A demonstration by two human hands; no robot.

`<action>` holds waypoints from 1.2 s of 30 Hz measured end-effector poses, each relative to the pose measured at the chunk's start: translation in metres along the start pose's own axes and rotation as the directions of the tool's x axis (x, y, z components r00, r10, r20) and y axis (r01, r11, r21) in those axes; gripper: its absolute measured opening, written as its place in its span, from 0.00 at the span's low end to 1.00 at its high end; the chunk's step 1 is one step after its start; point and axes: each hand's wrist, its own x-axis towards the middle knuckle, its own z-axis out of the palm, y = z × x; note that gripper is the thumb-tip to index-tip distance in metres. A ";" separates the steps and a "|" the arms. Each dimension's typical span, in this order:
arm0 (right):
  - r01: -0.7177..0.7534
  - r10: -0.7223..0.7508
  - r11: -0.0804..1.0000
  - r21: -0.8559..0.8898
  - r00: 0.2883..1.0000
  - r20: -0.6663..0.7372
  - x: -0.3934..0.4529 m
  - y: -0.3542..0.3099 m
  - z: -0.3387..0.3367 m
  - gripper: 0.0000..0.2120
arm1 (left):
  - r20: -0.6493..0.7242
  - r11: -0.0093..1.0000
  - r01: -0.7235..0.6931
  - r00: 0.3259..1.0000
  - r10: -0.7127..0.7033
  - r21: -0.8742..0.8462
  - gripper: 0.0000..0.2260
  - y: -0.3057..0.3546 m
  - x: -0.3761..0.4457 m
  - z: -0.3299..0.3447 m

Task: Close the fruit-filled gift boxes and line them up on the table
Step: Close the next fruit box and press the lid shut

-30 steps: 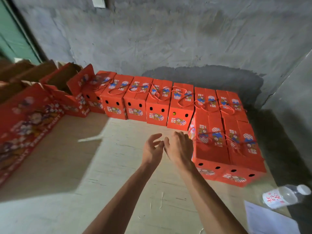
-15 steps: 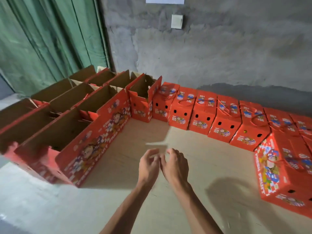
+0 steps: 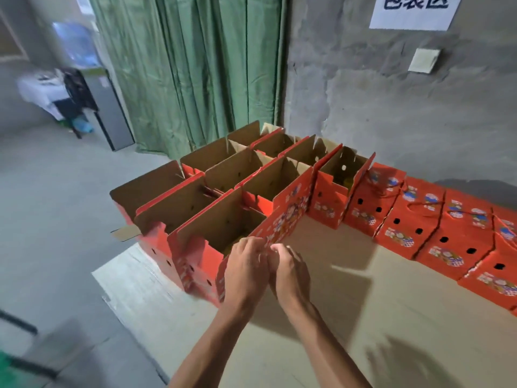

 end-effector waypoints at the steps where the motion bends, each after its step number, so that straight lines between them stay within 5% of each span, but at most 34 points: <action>1: 0.046 -0.046 0.999 0.000 0.999 0.011 0.004 -0.005 0.006 0.15 | -0.027 0.998 -0.020 0.999 0.022 0.054 0.07 -0.003 0.006 -0.007; 8: 0.257 -0.236 0.960 -0.108 0.955 0.177 0.031 -0.020 0.036 0.35 | 0.191 0.964 0.122 0.967 -0.169 0.236 0.23 -0.036 0.034 -0.012; 18: 0.368 -0.313 0.904 -0.218 0.917 0.249 0.047 -0.018 0.049 0.35 | 0.254 0.955 0.076 0.955 -0.151 0.285 0.07 -0.049 0.041 -0.006; 25: 0.380 -0.398 0.882 -0.277 0.918 -0.007 0.041 -0.004 0.034 0.08 | 0.289 0.970 0.006 0.954 -0.077 0.241 0.08 -0.040 0.020 -0.015; 36: 0.368 -0.447 0.871 -0.325 0.867 -0.218 0.008 0.045 -0.022 0.12 | 0.442 0.984 -0.170 0.888 0.129 0.054 0.16 0.000 -0.042 0.002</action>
